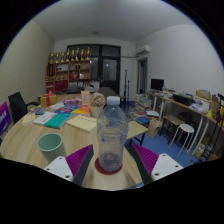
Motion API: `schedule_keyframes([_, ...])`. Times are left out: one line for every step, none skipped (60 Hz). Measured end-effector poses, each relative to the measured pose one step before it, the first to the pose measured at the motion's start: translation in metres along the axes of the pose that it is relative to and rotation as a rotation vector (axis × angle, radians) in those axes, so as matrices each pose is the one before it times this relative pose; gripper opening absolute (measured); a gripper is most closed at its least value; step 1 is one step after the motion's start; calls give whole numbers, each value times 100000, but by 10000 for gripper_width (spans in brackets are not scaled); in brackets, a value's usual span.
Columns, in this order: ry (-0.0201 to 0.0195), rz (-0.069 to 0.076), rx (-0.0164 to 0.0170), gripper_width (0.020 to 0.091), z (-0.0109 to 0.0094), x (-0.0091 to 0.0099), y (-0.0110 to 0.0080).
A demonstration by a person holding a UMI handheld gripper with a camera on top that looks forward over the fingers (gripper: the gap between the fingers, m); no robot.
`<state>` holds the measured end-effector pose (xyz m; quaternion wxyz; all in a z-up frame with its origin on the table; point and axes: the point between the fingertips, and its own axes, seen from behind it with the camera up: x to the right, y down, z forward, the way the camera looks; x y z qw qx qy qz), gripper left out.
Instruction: Pour water
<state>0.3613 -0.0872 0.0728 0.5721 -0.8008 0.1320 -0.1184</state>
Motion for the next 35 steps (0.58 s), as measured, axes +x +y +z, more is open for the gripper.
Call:
schedule_keyframes([291, -84, -112, 840, -731, -78, -38])
schedule_keyframes([327, -39, -86, 844, -786, -82, -75])
schedule_keyframes([330, 53, -87, 842, -817, -66, -90])
schedule_keyframes([383, 134, -77, 841, -847, -72, -112])
schedule_keyframes([226, 187, -339, 842, -1334, 29, -552])
schedule_keyframes([483, 228, -379, 841, -969, -74, -46])
schedule_keyframes([550, 237, -450, 840, -1013, -120, -50])
schedule_keyframes([535, 282, -368, 844, -1016, -127, -35])
schedule_keyframes([422, 274, -239, 843, -1050, -210, -122])
schedule_keyframes([226, 213, -64, 843, -1061, -324, -124])
schedule_keyframes([156, 202, 91, 843, -1084, -417, -165])
schedule_keyframes([36, 190, 147, 842, -1084, -436, -165])
schedule_keyframes([-17, 86, 304, 840, -1364, -265, -60])
schedule_keyframes([82, 239, 109, 843, -1092, -497, -204])
schedule_keyframes([188, 241, 119, 841, -1111, -501, -229])
schedule_keyframes([222, 291, 212, 839, -1134, -483, -244])
schedule_keyframes([278, 380, 388, 842, -1141, -529, -258])
schedule_keyframes([319, 524, 327, 842, -1162, -523, -256])
schedule_keyframes([411, 660, 206, 840, -1083, -540, -241])
schedule_keyframes([410, 745, -29, 840, -1143, -518, -242])
schedule_keyframes([336, 796, -291, 840, -1603, -1160, -469])
schedule_keyframes([-1110, 668, -303, 839, 293, 2841, 752])
schedule_keyframes([278, 862, -812, 840, -1437, -2378, -201])
schedule_keyframes([-425, 820, -790, 842, -1103, -857, 15])
schedule_keyframes([-579, 909, -613, 840, -1144, -779, -19])
schedule_keyframes([-716, 937, -473, 842, -1061, -868, -20])
schedule_keyframes([-774, 932, -409, 842, -1027, -832, -31])
schedule_keyframes([-699, 833, -445, 839, -1005, -736, -19])
schedule_keyframes([-530, 687, -602, 838, -926, -717, -22])
schedule_keyframes([-343, 539, -704, 838, -911, -527, 4])
schedule_keyframes([-580, 179, -776, 838, -711, 682, -174])
schedule_keyframes([182, -96, -495, 839, -957, -638, 318])
schedule_keyframes([193, -533, -346, 838, -956, -343, 19])
schedule_keyframes([297, -914, -70, 837, -873, -393, -117])
schedule_keyframes([387, -1136, 102, 839, -858, -315, -193])
